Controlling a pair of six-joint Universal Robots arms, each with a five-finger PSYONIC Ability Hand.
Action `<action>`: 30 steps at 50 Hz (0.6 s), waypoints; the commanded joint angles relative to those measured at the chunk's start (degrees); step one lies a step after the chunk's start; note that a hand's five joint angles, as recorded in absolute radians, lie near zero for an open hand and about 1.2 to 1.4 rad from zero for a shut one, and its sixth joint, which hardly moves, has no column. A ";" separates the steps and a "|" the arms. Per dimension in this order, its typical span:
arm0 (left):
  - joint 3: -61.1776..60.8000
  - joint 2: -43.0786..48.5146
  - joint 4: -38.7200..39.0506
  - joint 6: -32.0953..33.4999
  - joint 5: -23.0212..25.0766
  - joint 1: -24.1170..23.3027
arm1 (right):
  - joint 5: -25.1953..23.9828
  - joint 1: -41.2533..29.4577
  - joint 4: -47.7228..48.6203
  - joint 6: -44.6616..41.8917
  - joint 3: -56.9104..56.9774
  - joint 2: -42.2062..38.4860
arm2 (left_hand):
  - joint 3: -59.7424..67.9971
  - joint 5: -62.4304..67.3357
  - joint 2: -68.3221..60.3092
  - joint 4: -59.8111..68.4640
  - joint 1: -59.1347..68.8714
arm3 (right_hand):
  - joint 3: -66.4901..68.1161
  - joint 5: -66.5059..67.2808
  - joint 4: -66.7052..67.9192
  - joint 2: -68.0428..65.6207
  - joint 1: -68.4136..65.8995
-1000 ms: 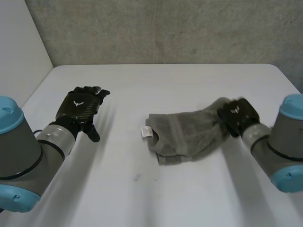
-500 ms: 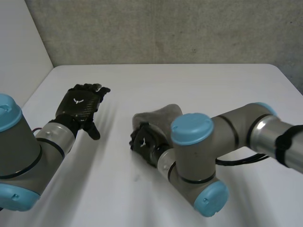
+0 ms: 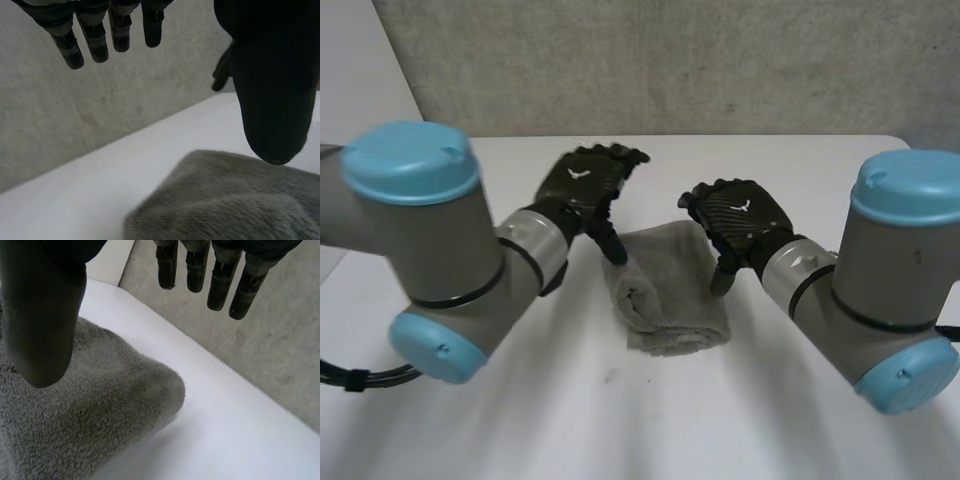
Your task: Fold the towel.
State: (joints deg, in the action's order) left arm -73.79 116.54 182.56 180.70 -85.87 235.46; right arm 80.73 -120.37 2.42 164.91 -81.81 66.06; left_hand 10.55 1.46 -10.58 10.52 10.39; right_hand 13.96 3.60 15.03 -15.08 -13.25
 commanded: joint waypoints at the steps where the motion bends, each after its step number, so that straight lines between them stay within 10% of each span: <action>1: 6.99 11.32 -4.49 -1.05 -5.18 -0.80 | -4.00 2.60 -6.64 5.69 7.80 -8.67 | 2.02 1.11 -1.99 2.05 2.18 | -3.96 -3.60 -5.03 5.08 3.25; 14: 7.17 17.49 -5.10 -0.35 -7.83 -0.80 | -3.39 2.43 -8.49 5.07 16.85 -20.97 | 2.02 1.11 -1.99 2.05 2.18 | -3.96 -3.60 -5.03 5.08 3.25; 30: 4.45 14.77 -4.84 -0.61 -7.91 -4.75 | -1.37 1.90 -8.93 1.47 15.98 -18.08 | 1.52 0.61 -1.49 1.55 1.67 | -3.96 -3.60 -5.03 5.08 3.25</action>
